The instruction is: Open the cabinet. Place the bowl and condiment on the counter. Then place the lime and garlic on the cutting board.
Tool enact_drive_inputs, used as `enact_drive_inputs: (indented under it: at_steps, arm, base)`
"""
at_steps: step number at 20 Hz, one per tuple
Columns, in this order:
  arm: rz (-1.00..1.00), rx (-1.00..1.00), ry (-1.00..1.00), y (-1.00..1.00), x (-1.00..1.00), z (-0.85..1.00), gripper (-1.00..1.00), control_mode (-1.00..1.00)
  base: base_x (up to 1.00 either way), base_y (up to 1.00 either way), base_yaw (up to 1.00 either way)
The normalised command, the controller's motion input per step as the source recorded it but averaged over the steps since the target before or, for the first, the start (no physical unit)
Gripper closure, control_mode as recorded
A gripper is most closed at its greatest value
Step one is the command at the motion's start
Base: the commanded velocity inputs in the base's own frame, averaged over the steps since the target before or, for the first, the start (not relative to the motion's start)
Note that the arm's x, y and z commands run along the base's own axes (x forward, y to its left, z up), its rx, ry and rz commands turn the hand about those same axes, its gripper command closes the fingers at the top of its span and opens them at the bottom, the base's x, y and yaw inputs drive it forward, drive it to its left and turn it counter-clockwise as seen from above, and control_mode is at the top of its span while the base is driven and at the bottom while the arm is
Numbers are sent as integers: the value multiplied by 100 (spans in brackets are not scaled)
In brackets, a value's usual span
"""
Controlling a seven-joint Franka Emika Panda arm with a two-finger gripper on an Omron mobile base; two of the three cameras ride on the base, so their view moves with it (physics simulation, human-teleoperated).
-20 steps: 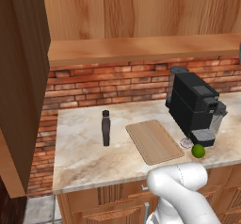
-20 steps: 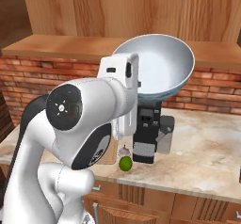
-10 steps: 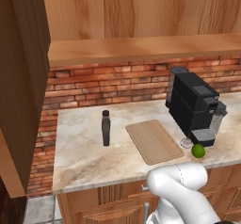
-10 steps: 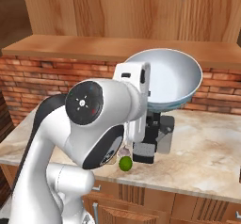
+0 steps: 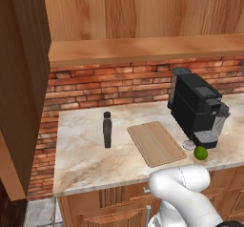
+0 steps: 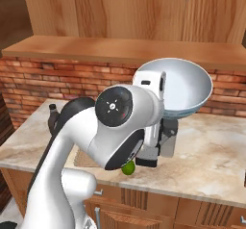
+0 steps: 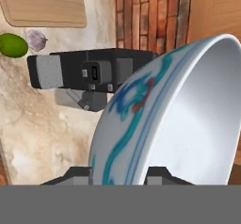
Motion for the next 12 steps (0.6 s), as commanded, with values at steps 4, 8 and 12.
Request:
enact_drive_inputs:
  at_steps: [4, 8, 12]
  arm:
    - [0, 3, 0, -19, 27, -18, 100, -100]
    - [0, 4, 3, -21, 25, -15, 100, -100]
    - [0, 5, 8, -27, 14, -10, 100, -100]
  base:
    - [0, 0, 0]
    - [0, 0, 0]
    - [0, 0, 0]
